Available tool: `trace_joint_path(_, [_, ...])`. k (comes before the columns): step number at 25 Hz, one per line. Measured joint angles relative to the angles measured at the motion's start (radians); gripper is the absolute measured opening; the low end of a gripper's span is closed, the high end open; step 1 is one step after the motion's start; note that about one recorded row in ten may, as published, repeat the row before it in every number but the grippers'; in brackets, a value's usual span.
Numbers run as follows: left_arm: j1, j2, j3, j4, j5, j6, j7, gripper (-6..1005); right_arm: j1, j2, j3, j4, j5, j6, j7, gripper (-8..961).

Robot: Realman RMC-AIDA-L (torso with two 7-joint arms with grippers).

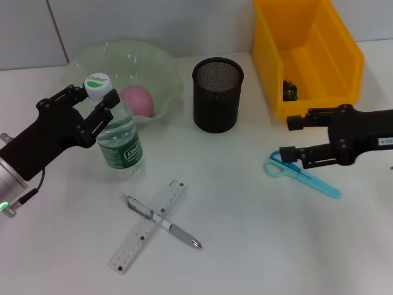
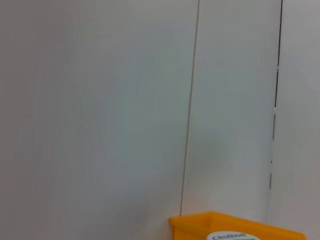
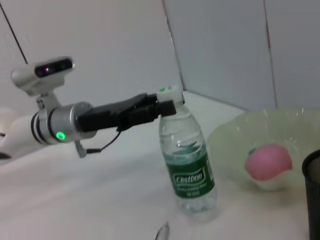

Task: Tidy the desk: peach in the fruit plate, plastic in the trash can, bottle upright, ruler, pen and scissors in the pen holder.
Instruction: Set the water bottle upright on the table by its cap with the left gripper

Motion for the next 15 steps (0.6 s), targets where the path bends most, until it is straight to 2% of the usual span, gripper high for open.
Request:
trace_joint_path(5, [-0.002, -0.001, 0.001, 0.0, 0.0, -0.019, 0.004, 432, -0.001, -0.002, 0.002, -0.066, -0.029, -0.041, 0.03, 816])
trace_joint_path(15, [-0.008, -0.004, 0.001, -0.018, 0.001, -0.037, 0.028, 433, -0.001, -0.002, -0.006, -0.072, -0.031, -0.043, 0.028, 816])
